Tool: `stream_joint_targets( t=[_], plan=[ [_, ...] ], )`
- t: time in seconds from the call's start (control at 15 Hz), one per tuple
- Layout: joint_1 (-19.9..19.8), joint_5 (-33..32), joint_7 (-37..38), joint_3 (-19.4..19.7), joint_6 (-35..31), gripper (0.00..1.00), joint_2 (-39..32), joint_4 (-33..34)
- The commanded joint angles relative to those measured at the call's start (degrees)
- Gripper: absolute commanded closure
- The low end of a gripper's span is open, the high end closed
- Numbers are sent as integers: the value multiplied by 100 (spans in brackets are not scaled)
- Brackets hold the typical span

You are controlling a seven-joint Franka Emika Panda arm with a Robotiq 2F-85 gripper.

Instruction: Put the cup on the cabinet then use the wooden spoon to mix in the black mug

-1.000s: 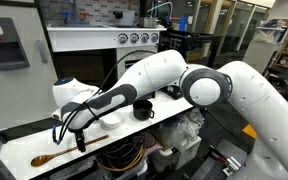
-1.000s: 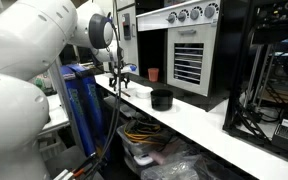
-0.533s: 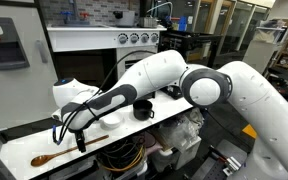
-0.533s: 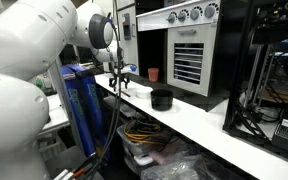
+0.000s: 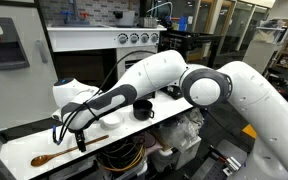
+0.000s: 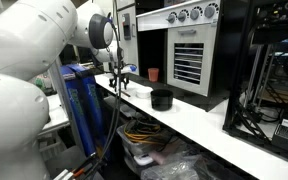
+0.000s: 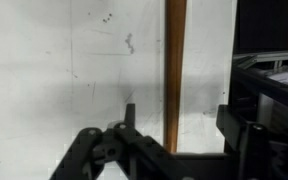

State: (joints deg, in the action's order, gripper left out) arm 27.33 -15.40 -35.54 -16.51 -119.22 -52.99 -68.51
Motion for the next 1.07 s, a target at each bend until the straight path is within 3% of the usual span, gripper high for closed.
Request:
stream_joint_targets(
  t=[0.0, 0.4, 0.53, 1.0],
  plan=[
    [-56, -41, -120, 4, -46, 48, 77, -147],
    [-51, -58, -120, 15, -63, 91, 98, -172],
    [-49, -70, -112, 24, -61, 100, 115, -183],
    [7, -187, 61, 92, 222, 96, 429, -245]
  ],
)
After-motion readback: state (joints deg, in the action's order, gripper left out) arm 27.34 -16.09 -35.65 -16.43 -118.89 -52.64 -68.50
